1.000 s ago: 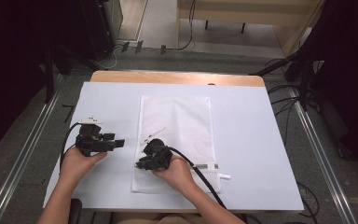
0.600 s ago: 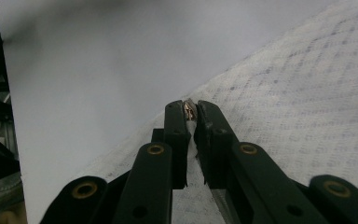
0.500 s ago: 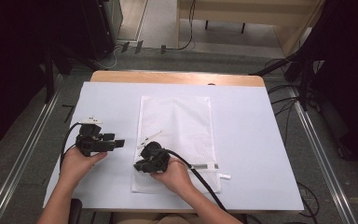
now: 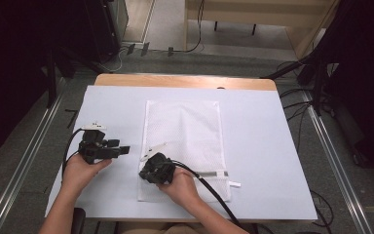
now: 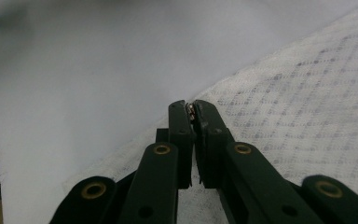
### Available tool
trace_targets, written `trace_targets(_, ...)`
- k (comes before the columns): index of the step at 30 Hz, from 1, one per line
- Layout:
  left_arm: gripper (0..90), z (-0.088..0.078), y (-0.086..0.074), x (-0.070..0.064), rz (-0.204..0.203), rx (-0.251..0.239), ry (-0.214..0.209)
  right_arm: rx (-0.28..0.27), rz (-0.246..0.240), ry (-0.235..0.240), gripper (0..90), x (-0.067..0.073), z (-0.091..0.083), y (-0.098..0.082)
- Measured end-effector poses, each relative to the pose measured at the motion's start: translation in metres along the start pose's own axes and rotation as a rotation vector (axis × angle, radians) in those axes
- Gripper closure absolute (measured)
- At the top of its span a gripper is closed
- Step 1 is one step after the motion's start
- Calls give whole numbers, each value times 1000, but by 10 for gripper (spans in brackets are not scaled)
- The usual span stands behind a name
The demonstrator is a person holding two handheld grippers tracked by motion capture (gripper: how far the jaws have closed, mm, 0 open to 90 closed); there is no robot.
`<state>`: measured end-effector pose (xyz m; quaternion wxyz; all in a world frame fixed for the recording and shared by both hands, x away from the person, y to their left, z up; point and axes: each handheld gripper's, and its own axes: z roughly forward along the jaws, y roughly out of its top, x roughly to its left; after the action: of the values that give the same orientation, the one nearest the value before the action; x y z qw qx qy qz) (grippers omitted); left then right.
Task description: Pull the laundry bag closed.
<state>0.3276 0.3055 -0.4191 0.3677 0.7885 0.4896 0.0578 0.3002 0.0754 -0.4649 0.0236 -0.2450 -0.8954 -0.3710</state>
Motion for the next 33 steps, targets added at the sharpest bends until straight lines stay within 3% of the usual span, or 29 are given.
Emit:
trace_targets(6, 407, 0, -1, -1, 6, -1, -6, 11, 13, 17, 876, -3, -2, 3)
trace_targets(9, 411, -1, -1, -3, 17, -2, -15, -1, 34, 40, 876, -7, -7, 5)
trace_targets(15, 421, -3, -3, -9, 44, 5, -35, -16, 31, 57, 876, -12, -16, 9)
trace_targets(28, 452, -3, -17, -24, 93, 41, -141, -30, 6, 52, 876, -19, -32, 16)
trace_targets(32, 466, 1, -20, -28, 106, 76, -190, -26, 11, 53, 876, -19, -31, 17)
trace_targets(33, 465, 5, -21, -32, 134, 111, -198, -30, 11, 53, 876, -19, -31, 17)
